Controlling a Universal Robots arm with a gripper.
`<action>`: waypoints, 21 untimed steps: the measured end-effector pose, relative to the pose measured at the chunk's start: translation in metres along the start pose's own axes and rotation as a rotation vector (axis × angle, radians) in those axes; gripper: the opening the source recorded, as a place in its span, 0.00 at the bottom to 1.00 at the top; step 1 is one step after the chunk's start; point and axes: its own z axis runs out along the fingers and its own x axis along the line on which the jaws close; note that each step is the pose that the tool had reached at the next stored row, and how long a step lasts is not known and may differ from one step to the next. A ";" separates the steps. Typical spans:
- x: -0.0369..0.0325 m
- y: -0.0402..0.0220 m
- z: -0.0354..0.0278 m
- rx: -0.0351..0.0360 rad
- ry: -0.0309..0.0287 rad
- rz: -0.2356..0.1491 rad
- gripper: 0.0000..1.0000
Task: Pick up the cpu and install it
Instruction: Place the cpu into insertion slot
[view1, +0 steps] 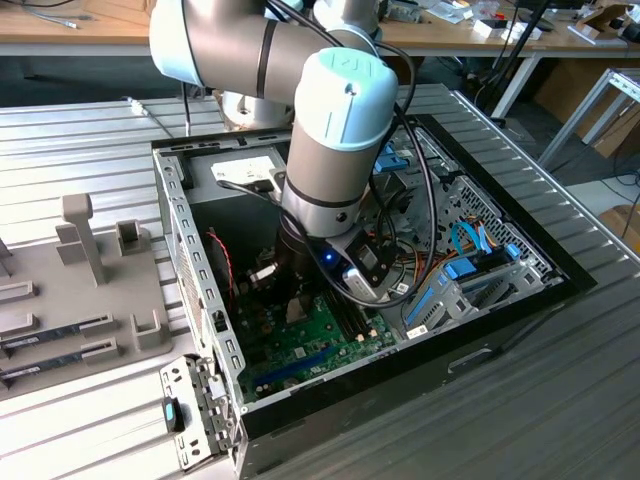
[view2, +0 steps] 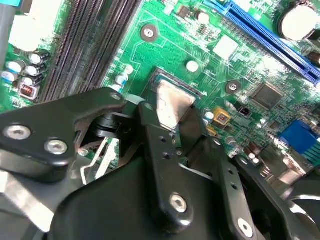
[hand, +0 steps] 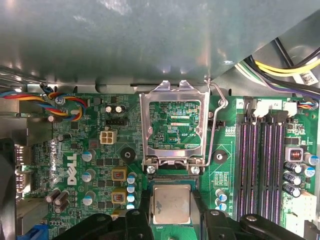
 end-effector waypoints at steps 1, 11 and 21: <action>0.0000 0.0000 -0.0007 0.0000 -0.0002 0.000 0.42; 0.0062 0.0001 -0.0012 -0.0014 -0.0002 0.000 0.49; 0.0064 0.0000 -0.0012 -0.0015 -0.0002 0.000 0.56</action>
